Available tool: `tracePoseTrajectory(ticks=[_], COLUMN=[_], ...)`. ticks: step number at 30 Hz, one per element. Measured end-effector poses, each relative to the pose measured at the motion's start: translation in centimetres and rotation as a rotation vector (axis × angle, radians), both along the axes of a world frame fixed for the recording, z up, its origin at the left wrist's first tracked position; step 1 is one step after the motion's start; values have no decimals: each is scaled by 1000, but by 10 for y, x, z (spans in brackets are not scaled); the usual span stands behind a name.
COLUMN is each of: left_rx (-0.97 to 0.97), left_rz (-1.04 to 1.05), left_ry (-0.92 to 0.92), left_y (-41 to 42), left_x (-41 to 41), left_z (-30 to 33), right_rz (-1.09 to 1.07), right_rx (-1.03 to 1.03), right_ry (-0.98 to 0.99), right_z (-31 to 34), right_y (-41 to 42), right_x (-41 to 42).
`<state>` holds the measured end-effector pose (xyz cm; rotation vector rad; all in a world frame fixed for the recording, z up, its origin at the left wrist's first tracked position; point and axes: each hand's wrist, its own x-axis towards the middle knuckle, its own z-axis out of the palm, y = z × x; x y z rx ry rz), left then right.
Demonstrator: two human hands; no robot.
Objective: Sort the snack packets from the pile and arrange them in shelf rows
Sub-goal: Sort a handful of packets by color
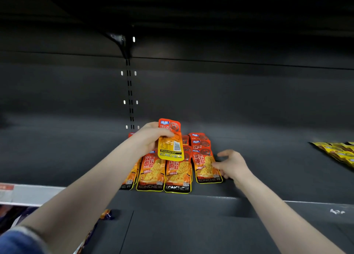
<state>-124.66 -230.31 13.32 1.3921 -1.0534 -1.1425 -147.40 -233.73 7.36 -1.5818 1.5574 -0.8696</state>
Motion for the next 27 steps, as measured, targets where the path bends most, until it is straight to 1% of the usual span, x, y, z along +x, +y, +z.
tracePoseTrajectory(ticks=[6, 11, 14, 16, 22, 25, 27], left_rx=[-36, -157, -136, -106, -2, 49, 109], left_rz=[-57, -42, -59, -97, -109, -61, -49], left_ry=[-52, -242, -326, -309, -107, -68, -82], left_y=[6, 11, 12, 15, 4, -1, -1], left_x=[-20, -43, -64, -83, -116, -124, -126], left_z=[5, 9, 15, 20, 20, 18, 18], right_rz=[-50, -103, -127, -124, -111, -97, -85], right_rx=[-40, -68, -65, -63, -21, -14, -15], right_ry=[-75, -136, -173, -181, -182, -200, -209], right_z=[7, 19, 22, 21, 10, 5, 3], right_y=[-8, -27, -39, -45, -53, -54, -55], right_x=[-30, -82, -110, -126, -155, -163, -165])
